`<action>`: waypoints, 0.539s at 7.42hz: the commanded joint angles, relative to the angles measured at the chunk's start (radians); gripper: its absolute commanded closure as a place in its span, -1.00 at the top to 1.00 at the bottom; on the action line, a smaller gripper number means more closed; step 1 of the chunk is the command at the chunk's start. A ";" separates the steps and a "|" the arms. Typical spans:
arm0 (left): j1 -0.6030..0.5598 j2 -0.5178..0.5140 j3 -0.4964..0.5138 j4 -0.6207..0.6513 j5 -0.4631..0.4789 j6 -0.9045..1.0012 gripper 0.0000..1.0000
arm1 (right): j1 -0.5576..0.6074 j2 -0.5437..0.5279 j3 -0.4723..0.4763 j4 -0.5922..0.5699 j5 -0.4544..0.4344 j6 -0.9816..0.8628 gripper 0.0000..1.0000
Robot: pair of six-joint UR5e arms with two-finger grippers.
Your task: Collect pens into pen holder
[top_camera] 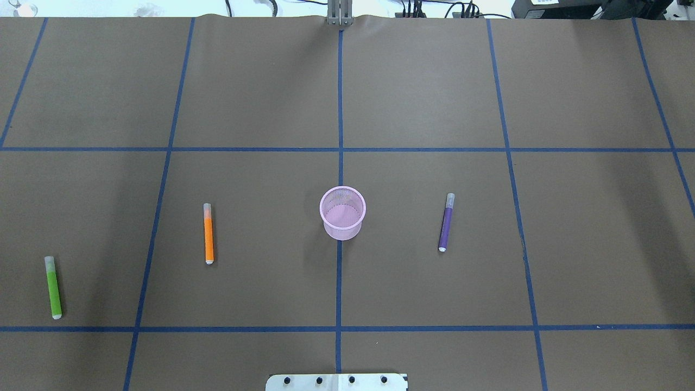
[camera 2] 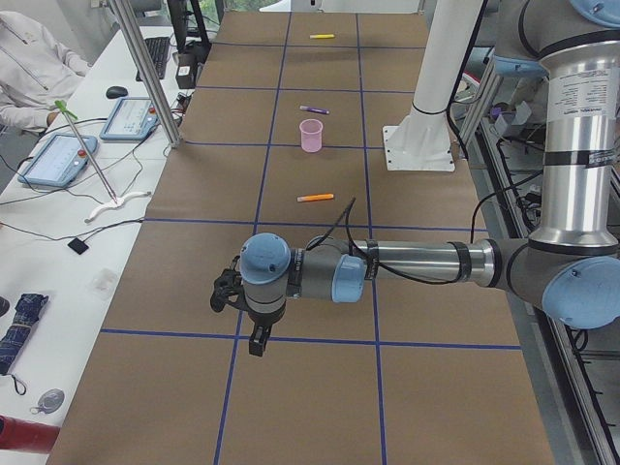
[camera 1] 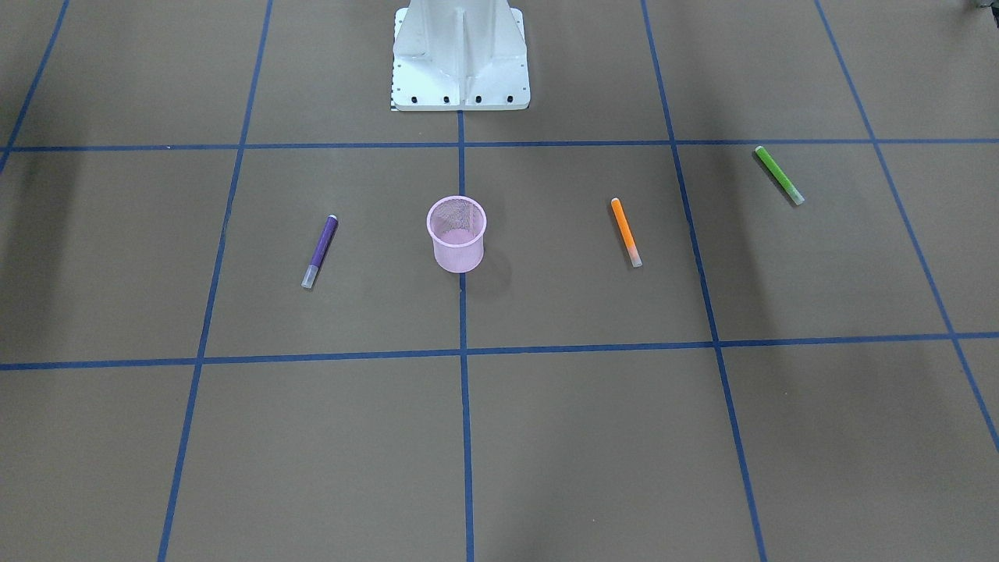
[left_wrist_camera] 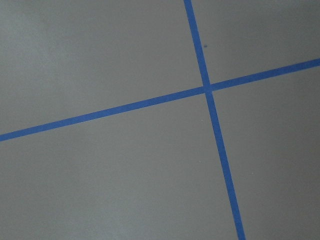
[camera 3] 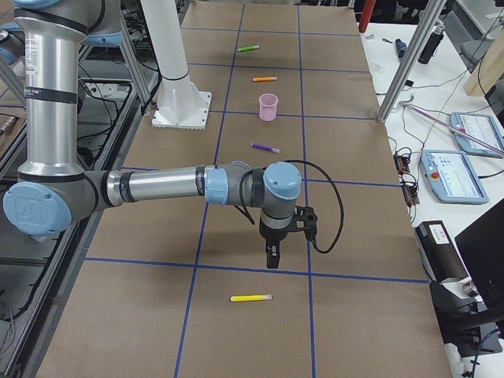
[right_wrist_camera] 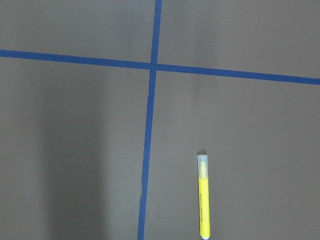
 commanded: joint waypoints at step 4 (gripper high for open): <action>-0.002 0.004 -0.004 -0.166 -0.003 0.001 1.00 | 0.000 0.002 0.024 0.002 0.000 -0.003 1.00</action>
